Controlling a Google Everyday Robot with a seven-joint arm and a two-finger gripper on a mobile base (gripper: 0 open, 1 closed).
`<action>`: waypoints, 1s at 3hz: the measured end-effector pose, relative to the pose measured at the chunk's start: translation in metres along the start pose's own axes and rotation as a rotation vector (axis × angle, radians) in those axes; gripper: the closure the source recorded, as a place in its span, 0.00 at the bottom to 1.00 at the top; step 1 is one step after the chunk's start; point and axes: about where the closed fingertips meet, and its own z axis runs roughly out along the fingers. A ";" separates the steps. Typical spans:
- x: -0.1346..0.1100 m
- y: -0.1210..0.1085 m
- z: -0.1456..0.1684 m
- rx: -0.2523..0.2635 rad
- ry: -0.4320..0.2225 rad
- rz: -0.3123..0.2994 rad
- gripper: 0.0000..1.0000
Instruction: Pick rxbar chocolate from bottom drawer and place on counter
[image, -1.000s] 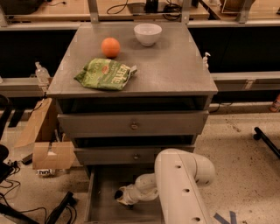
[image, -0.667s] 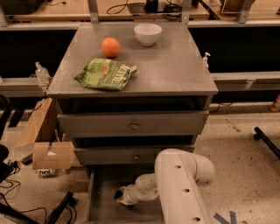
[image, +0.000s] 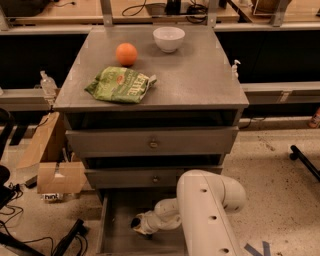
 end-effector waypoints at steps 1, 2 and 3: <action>0.000 0.000 0.000 0.000 0.000 0.000 1.00; 0.000 0.000 0.000 0.000 0.000 0.000 1.00; -0.001 0.001 -0.004 -0.001 -0.004 -0.003 1.00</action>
Offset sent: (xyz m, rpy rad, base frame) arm -0.0836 -0.1792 0.2936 0.4030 -0.1499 0.2291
